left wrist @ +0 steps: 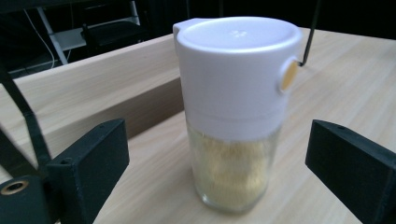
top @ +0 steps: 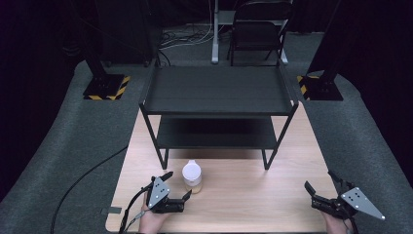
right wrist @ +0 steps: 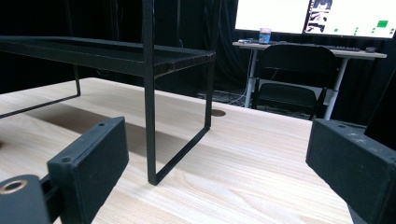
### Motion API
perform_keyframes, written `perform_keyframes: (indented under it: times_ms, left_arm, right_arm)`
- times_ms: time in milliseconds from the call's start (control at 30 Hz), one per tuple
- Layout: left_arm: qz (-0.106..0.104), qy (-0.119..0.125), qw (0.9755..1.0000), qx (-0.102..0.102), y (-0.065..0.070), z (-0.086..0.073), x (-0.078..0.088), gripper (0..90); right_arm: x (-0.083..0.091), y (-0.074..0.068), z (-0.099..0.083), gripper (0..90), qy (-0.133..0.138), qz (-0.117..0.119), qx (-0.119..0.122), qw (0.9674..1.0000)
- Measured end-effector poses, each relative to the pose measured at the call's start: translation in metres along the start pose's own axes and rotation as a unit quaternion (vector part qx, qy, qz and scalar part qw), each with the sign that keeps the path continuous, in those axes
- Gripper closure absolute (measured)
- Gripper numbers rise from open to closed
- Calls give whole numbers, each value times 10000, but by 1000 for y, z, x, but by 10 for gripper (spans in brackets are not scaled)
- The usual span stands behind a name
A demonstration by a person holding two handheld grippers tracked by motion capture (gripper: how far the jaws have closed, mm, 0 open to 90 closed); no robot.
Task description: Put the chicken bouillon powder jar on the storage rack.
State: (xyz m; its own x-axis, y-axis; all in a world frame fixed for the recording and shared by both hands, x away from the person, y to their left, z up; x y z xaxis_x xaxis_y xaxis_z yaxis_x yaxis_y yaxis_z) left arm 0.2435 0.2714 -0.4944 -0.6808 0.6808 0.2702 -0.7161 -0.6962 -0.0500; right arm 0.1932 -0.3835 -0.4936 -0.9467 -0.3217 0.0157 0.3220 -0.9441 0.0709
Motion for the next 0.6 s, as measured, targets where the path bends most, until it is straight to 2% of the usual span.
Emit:
perform_keyframes:
  times_ms: [133, 300, 433, 500, 600]
  left_arm:
    - [77, 80, 9998, 160, 1, -1, -14, 62]
    - [-31, 113, 9999, 66, 3, -2, -26, 63]
    - [-6, 139, 9999, 65, 6, -3, -37, 84]
    - [-34, 133, 9998, 151, 6, -4, -41, 124]
    - [-75, 251, 9995, 178, 6, -9, -44, 302]
  right_arm:
    - [-1, 0, 0, 48, 0, 10, 6, 10000]
    - [0, 1, 0, 48, -5, 8, 0, 10000]
    - [0, 1, 0, 49, 5, 2, 3, 10000]
    - [0, 1, 0, 49, 0, 0, 8, 10000]
    - [0, 1, 0, 50, -7, -1, 12, 10000]
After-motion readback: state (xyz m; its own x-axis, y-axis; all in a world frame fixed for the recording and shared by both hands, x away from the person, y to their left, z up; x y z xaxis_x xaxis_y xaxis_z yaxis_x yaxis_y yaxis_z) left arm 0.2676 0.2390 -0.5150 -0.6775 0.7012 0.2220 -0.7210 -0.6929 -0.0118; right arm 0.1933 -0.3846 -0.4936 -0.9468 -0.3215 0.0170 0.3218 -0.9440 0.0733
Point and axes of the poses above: each handheld gripper's, and its own axes: x roughly backward along the jaws, z roughly out of its top, y roughly to its right, the point moved 3 cm from there along -x, roughly forward along the jaws, and after that the axes turned 5 degrees about -z, right-handed, at the moved point
